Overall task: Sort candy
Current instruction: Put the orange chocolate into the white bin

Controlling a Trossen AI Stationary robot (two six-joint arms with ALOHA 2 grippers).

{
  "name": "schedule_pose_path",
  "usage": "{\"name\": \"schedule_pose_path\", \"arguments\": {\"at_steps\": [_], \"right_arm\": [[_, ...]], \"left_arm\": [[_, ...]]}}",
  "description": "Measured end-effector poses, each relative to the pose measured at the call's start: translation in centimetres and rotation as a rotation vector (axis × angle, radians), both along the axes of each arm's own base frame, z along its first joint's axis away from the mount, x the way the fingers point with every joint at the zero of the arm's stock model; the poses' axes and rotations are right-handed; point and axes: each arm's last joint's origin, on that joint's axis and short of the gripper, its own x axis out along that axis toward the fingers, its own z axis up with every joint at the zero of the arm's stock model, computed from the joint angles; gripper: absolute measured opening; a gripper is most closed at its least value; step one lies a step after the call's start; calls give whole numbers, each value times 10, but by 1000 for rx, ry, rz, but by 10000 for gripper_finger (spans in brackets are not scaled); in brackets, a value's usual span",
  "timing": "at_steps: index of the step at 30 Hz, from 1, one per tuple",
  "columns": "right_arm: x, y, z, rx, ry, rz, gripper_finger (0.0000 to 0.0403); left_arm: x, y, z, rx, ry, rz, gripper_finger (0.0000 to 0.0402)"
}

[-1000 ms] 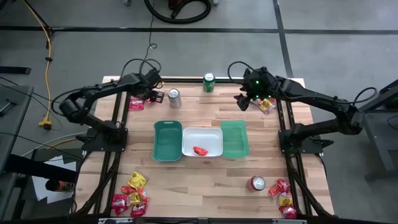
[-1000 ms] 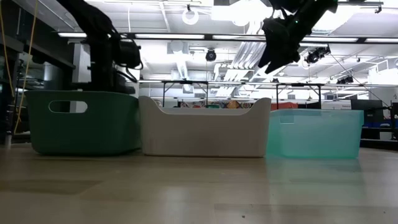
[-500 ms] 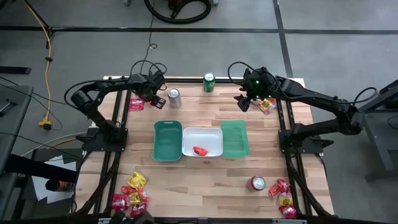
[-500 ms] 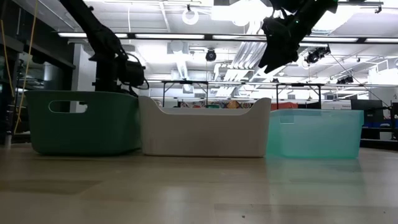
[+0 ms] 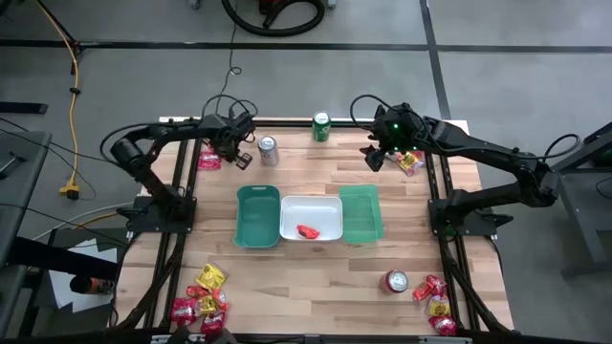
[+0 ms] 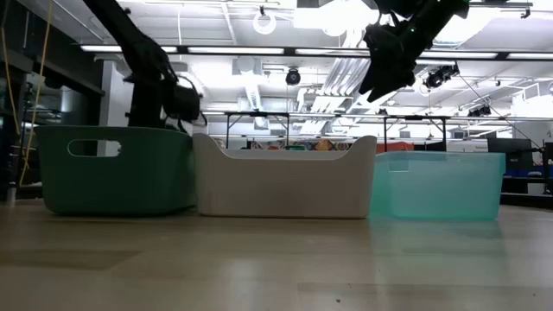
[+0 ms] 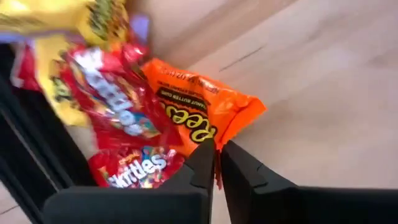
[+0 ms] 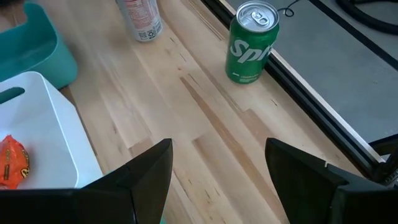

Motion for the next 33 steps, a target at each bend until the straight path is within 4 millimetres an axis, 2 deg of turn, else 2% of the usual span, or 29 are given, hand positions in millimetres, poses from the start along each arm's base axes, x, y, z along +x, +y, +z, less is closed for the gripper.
{"name": "schedule_pose_path", "arguments": {"at_steps": [5, 12, 18, 21, 25, 29, 33], "right_arm": [[1, 1, 0, 19, -18, -13, 252], [11, 9, 7, 128, -160, 66, 252], [23, 22, 22, 222, -360, 140, 252], [24, 30, 29, 285, -428, 120, 252], [22, 42, 37, 349, -477, 117, 252], [18, 51, 43, 368, -502, 141, 252], [13, 58, 49, 378, -529, 153, 252]], "left_arm": [[-9, -21, 48, 57, -179, -34, 2], [-23, -75, 119, 183, -584, -215, 0], [-14, -126, 152, 189, -896, -476, 0], [4, -151, 156, 184, -971, -626, 0], [39, -182, 150, 182, -1011, -858, 0], [79, -204, 131, 186, -1037, -1014, 0], [109, -213, 108, 162, -1040, -1032, 0]]}}
